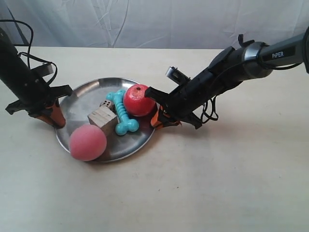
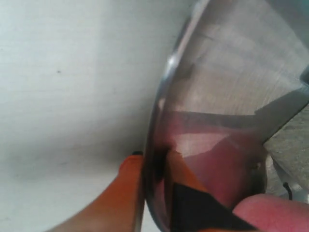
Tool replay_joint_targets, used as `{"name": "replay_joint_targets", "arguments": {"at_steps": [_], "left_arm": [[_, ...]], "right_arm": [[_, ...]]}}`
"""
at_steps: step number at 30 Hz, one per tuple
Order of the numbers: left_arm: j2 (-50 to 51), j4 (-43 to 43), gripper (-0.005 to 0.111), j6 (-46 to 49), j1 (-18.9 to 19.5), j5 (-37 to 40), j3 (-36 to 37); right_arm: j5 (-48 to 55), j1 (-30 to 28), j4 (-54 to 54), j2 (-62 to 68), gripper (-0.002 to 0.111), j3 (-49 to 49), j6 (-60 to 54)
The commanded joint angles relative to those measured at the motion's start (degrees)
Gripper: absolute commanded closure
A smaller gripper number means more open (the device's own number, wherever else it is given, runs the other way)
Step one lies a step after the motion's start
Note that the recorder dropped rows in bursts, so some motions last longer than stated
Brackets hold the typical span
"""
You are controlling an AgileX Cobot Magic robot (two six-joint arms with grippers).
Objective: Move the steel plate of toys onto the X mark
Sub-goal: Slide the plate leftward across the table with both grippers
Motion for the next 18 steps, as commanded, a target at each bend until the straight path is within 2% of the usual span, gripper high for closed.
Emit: {"name": "replay_joint_targets", "arguments": {"at_steps": [1, 14, 16, 18], "left_arm": [[-0.6, 2.4, 0.107, -0.5, 0.6, -3.2, 0.1], [-0.6, 5.5, 0.107, -0.4, 0.6, -4.7, 0.1], [-0.6, 5.5, 0.107, -0.4, 0.6, -5.0, 0.1], [-0.6, 5.5, 0.107, -0.4, 0.6, -5.2, 0.1]], "right_arm": [[2.1, 0.5, -0.4, 0.8, 0.109, -0.5, -1.7], [-0.7, 1.7, -1.0, 0.9, 0.109, -0.9, -1.7], [-0.9, 1.7, -1.0, 0.9, 0.105, -0.9, -1.7], [-1.1, 1.7, -1.0, 0.9, 0.096, -0.9, -1.7]]}}
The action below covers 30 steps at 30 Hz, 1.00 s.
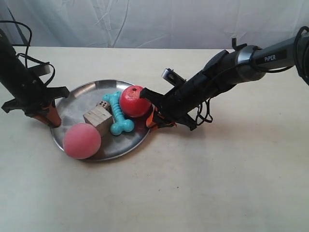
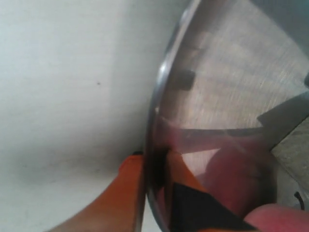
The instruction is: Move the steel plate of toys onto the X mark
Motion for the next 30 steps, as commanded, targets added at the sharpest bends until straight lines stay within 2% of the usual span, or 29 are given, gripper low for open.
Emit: {"name": "replay_joint_targets", "arguments": {"at_steps": [1, 3, 6, 13, 16, 20, 23, 30], "left_arm": [[-0.6, 2.1, 0.107, -0.2, 0.2, -3.0, 0.0], [-0.6, 2.1, 0.107, -0.2, 0.3, -3.0, 0.0], [-0.6, 2.0, 0.107, -0.2, 0.5, -3.0, 0.0], [-0.6, 1.9, 0.107, 0.2, 0.7, -2.8, 0.0], [-0.6, 2.1, 0.100, 0.3, 0.7, -2.8, 0.0], [-0.6, 2.1, 0.084, 0.3, 0.7, -2.4, 0.0], [-0.6, 2.1, 0.075, -0.3, 0.7, -2.4, 0.0], [-1.8, 2.2, 0.074, -0.3, 0.7, -1.6, 0.0]], "right_arm": [[0.5, 0.3, -2.5, -0.3, 0.090, -0.3, -2.1], [0.5, 0.3, -2.5, -0.3, 0.079, -0.3, -2.1], [0.5, 0.3, -2.5, -0.3, 0.073, -0.3, -2.0], [0.9, 0.2, -2.7, -0.3, 0.073, -0.3, -2.0], [1.0, 0.2, -2.9, -0.3, 0.073, -0.3, -2.0], [1.3, 0.2, -3.5, -0.3, 0.073, -0.3, -2.0], [1.4, 0.2, -3.8, -0.3, 0.073, -0.3, -2.0], [1.3, 0.2, -5.1, -1.5, 0.073, -0.3, -2.0]]}}
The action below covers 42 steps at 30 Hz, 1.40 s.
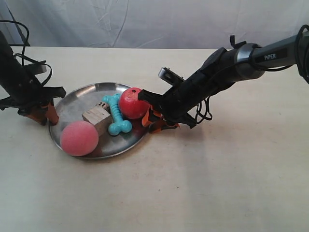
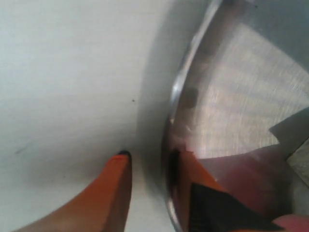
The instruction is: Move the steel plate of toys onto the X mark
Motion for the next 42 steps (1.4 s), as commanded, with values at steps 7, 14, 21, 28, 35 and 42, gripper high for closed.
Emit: {"name": "replay_joint_targets", "arguments": {"at_steps": [7, 14, 21, 28, 35, 42], "left_arm": [[-4.8, 3.2, 0.074, -1.3, 0.1, -0.7, 0.0], [-8.8, 4.7, 0.074, -3.1, 0.1, -0.8, 0.0], [-16.1, 4.0, 0.098, -3.3, 0.1, -3.4, 0.6], [-35.3, -6.1, 0.107, 5.2, 0.0, -19.5, 14.8], [-63.7, -23.3, 0.107, 20.4, -3.0, -33.0, 37.8], [-87.7, -37.5, 0.107, 31.8, -7.6, -33.9, 46.6]], "right_arm": [[1.9, -0.1, -3.4, -1.8, 0.073, 0.2, -0.5], [3.4, -0.1, -5.7, -4.5, 0.073, 0.2, -0.3], [3.8, -0.1, -11.5, -10.7, 0.073, 0.2, 3.3], [10.2, -0.1, -23.5, -21.5, 0.105, 0.5, 7.1], [-2.7, -0.1, -25.0, -48.8, 0.109, 19.1, 7.4], [-25.2, -0.1, -28.6, -82.2, 0.109, 38.2, 4.5]]}}
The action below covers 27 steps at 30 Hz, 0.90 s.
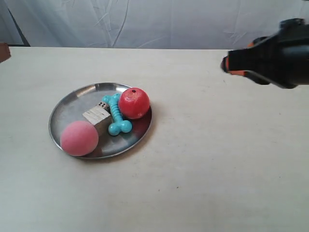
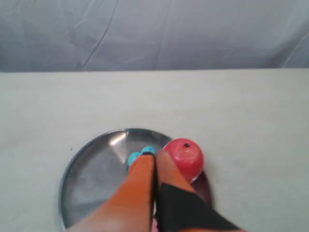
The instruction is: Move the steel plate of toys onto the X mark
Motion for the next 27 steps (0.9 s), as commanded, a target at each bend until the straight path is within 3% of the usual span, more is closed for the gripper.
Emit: {"name": "replay_joint_targets", "arguments": {"at_steps": [1, 5, 9, 17, 21, 27], "left_arm": [[-12.5, -6.3, 0.107, 4.6, -0.6, -0.8, 2.1], [-21.2, -6.0, 0.107, 5.2, -0.6, -0.7, 2.4], [-26.3, -5.8, 0.107, 5.0, -0.6, 3.2, 2.4], [-28.5, -4.5, 0.107, 5.0, -0.6, 11.1, 2.4], [-28.5, -4.7, 0.107, 5.0, -0.6, 11.3, 2.4], [-28.5, -4.7, 0.107, 5.0, -0.6, 11.5, 2.4]], "right_arm": [[-12.0, -0.1, -1.9, -14.2, 0.109, 6.5, -1.4], [-18.2, -0.1, -2.3, -22.0, 0.109, 10.3, -1.4], [-16.9, -0.1, -1.6, -25.1, 0.109, 11.0, -1.4], [-16.9, -0.1, -1.6, -26.6, 0.109, 11.0, -1.3], [-16.8, 0.0, -1.6, -27.6, 0.109, 11.0, -1.3], [-17.0, -0.1, -1.6, -39.1, 0.109, 11.0, -1.3]]}}
